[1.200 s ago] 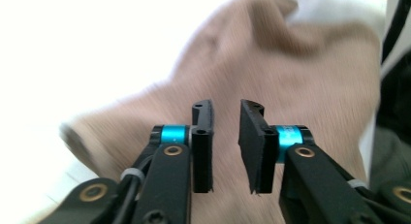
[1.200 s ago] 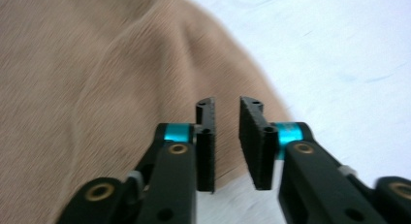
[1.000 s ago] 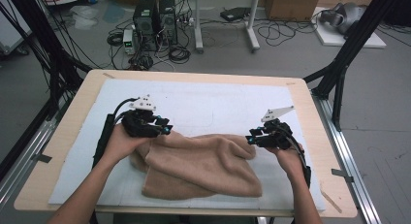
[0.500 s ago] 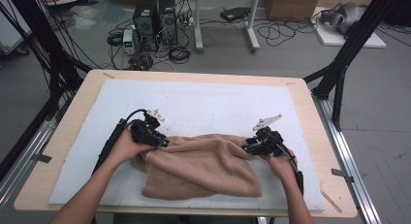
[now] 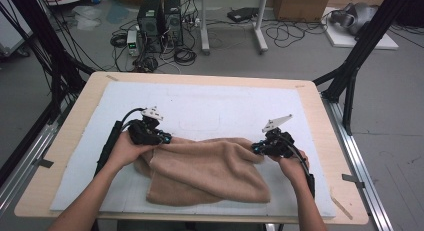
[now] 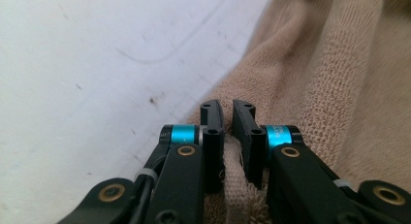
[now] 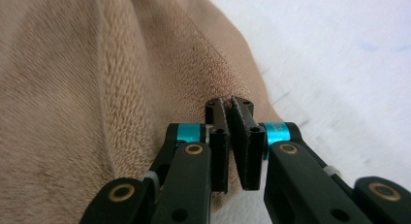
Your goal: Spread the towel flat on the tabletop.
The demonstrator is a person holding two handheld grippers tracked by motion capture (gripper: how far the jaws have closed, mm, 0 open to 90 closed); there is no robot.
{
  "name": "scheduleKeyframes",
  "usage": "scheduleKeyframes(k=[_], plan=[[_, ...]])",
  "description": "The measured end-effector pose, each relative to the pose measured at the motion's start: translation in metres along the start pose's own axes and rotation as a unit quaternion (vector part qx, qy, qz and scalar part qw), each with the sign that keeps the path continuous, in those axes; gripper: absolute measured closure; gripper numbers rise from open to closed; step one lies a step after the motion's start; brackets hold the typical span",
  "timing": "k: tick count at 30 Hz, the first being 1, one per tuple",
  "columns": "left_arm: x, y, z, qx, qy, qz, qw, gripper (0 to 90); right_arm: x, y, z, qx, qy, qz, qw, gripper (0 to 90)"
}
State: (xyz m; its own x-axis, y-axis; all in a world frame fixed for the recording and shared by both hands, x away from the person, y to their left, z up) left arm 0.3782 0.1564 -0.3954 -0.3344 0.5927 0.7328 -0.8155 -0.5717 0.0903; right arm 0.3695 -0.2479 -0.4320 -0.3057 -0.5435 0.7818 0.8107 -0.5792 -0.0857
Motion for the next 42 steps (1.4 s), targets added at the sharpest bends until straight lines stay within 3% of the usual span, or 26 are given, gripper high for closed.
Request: scheduleKeyframes(k=[3,6,8,10,12,14,15,16,17,18,19,21,23,28,32,36,40,42], plan=[[0.008,0.002,0.006,-0.001,0.012,-0.006,0.9999,82.8,0.010,-0.002,0.009,0.011,0.010,-0.002,0.9999,85.8],[0.009,0.001,0.008,-0.001,0.015,-0.003,0.9999,82.8,0.014,-0.005,0.016,0.024,0.001,0.003,0.9997,85.8],[0.010,-0.002,0.014,0.001,0.030,0.019,0.9994,83.0,0.017,-0.003,0.023,0.032,0.004,-0.002,0.9995,85.9],[0.016,-0.012,0.028,0.008,0.056,0.046,0.9973,83.1,0.023,0.005,0.036,0.038,0.008,-0.025,0.9989,86.1],[0.023,-0.024,0.056,0.004,0.086,0.089,0.9923,83.3,0.036,0.020,0.056,0.027,0.024,-0.055,0.9978,86.4],[0.036,-0.040,0.091,0.013,0.136,0.133,0.9816,82.9,0.055,0.040,0.085,0.014,0.056,-0.101,0.9932,85.8],[0.041,-0.046,0.105,0.019,0.159,0.150,0.9756,81.3,0.064,0.049,0.100,0.003,0.067,-0.136,0.9885,82.2],[0.043,-0.051,0.115,0.028,0.164,0.169,0.9716,77.3,0.072,0.058,0.112,-0.010,0.079,-0.171,0.9821,69.0],[0.043,-0.055,0.119,0.047,0.162,0.169,0.9711,69.9,0.079,0.064,0.120,-0.034,0.092,-0.203,0.9742,54.6],[0.041,-0.059,0.119,0.056,0.157,0.153,0.9740,63.8,0.082,0.069,0.125,-0.056,0.104,-0.194,0.9738,55.0],[0.039,-0.060,0.115,0.056,0.146,0.146,0.9768,64.0,0.082,0.070,0.127,-0.058,0.118,-0.171,0.9765,54.8],[0.031,-0.059,0.101,0.050,0.125,0.138,0.9813,63.6,0.076,0.065,0.124,-0.044,0.097,-0.167,0.9803,53.6],[0.021,-0.056,0.083,0.048,0.104,0.126,0.9854,60.8,0.065,0.056,0.114,-0.028,0.081,-0.145,0.9857,53.1],[0.006,-0.040,0.041,0.040,0.067,0.096,0.9923,55.5,0.037,0.027,0.083,-0.005,0.054,-0.104,0.9931,51.8],[0.001,-0.022,0.015,0.027,0.055,0.073,0.9955,52.0,0.028,0.005,0.063,0.005,0.067,-0.066,0.9955,50.4],[-0.001,-0.004,-0.003,0.010,0.035,0.044,0.9983,46.6,0.020,-0.016,0.044,0.017,0.067,-0.044,0.9966,49.6],[0.002,0.020,-0.019,-0.016,0.036,0.024,0.9989,44.1,0.011,-0.034,0.023,0.026,0.067,-0.022,0.9972,49.3],[0.001,0.028,-0.025,-0.030,0.035,0.028,0.9985,44.1,0.006,-0.041,0.014,0.025,0.060,-0.016,0.9978,49.1]])
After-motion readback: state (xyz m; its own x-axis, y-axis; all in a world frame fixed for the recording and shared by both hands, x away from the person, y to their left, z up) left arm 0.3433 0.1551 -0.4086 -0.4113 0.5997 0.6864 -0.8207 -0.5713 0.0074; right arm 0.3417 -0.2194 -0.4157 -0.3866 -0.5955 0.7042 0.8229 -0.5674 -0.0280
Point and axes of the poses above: each handheld gripper's, and its own axes: x roughly backward along the jaws, z roughly out of its top, y roughly to its right, the point moved 2 cm from there along -x, roughly forward along the jaws, and after that the axes turned 1 degree about -y, right-handed, at the moved point
